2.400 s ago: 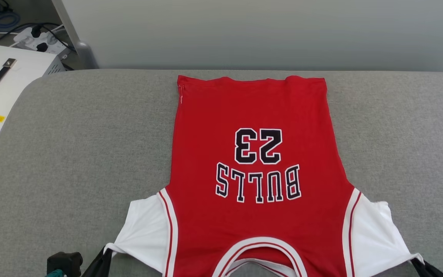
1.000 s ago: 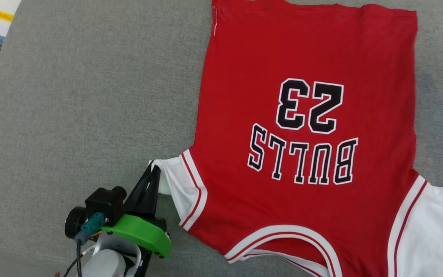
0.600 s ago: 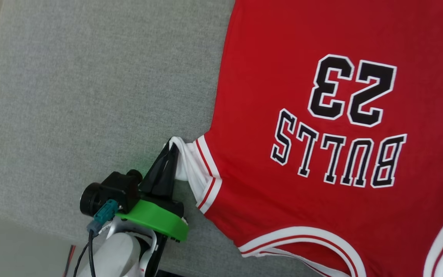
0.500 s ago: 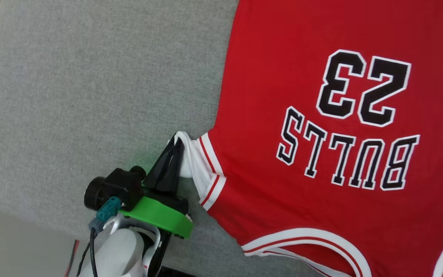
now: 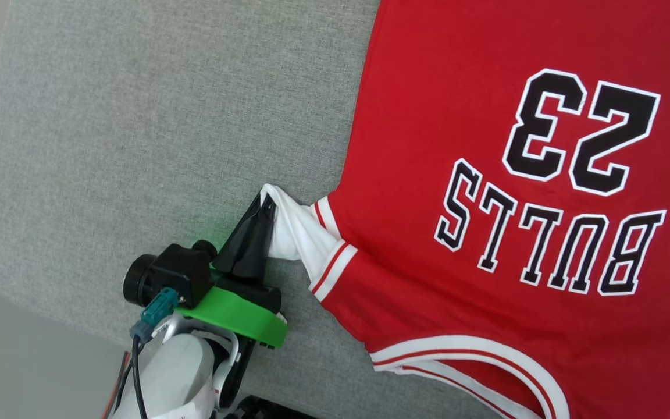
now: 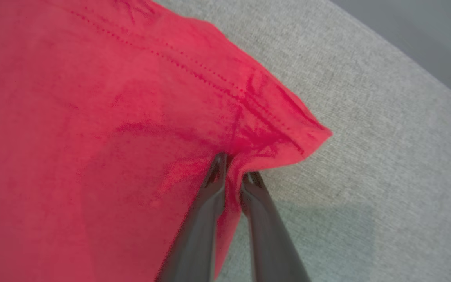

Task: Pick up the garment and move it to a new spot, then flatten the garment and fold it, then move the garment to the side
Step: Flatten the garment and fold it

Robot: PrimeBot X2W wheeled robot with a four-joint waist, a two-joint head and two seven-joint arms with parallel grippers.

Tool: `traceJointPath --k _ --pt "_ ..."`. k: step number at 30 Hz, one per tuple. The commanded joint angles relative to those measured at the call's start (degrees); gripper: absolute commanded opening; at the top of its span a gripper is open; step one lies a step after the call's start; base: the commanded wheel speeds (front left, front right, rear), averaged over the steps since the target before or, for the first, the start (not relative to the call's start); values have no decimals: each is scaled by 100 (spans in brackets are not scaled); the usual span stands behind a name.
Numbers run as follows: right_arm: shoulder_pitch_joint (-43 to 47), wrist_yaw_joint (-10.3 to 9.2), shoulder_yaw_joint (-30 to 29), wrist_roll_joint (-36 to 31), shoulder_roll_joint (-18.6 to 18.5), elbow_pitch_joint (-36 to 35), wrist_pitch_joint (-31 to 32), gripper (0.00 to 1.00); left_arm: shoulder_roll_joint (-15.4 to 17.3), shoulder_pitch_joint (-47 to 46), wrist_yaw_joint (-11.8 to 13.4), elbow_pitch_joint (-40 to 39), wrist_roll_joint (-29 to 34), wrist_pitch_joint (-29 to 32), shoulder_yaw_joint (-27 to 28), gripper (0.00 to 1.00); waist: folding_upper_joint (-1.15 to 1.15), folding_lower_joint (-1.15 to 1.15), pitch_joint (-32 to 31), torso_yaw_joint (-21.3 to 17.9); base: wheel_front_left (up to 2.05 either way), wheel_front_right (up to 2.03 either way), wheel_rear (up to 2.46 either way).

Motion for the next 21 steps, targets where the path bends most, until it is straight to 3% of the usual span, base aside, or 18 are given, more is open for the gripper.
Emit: traceJointPath --k 1,9,13,21 --pt "440 2 115 92 96 236 -38 0 -22 4 -19 134 41 19 47 0 0 0 -101 -70 0 0 0" --pt "186 2 -15 259 187 181 -1191 0 -25 200 -97 329 120 19 271 0 0 0 -686 -334 0 0 0" --pt "351 2 200 466 -147 -115 -1610 0 30 384 -99 424 132 19 379 0 0 0 -1056 -500 0 0 0" --pt "1857 2 362 1191 -1087 -1045 -2472 0 202 903 -30 623 35 22 560 0 0 0 -1998 -905 0 0 0"
